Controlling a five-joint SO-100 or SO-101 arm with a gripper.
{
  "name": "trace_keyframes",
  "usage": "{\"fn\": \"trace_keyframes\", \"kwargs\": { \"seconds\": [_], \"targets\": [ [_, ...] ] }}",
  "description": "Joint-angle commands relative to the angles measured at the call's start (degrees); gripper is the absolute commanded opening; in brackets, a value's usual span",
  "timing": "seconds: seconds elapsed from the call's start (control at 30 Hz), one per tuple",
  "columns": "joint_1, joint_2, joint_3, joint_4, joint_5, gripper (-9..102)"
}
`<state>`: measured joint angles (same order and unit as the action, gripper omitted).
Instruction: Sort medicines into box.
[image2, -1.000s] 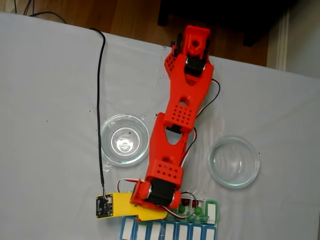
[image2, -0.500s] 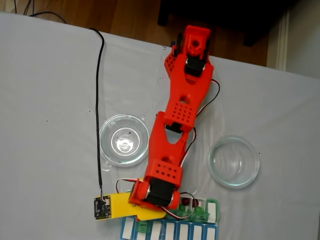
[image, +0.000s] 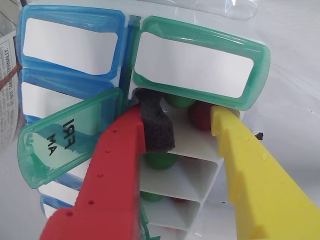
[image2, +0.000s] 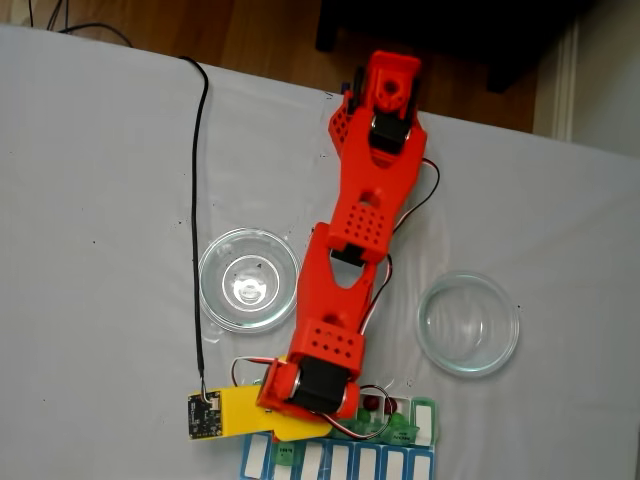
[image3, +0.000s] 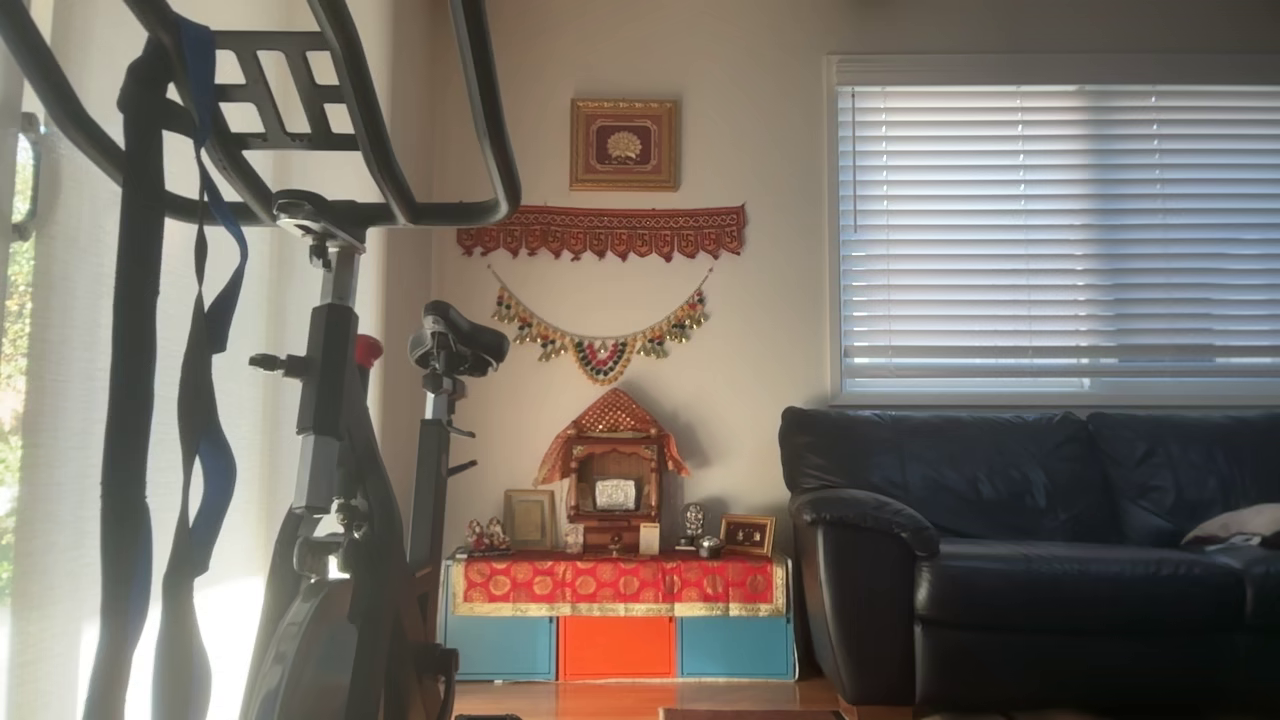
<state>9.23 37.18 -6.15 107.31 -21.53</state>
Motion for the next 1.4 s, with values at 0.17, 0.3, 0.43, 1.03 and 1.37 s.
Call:
{"fn": "trace_keyframes", "kwargs": {
  "seconds": [0.17, 0.3, 0.43, 1.03, 1.37],
  "targets": [
    [-1.32, 9.76, -2.02, 1.93, 2.20, 1],
    [-1.23, 11.60, -1.93, 1.93, 4.22, 1],
    [0.70, 13.89, -5.98, 1.93, 9.40, 1],
    [-6.24, 44.82, 31.55, 1.93, 13.80, 1],
    [-17.40, 54.93, 53.79, -16.79, 17.49, 1]
  ]
}}
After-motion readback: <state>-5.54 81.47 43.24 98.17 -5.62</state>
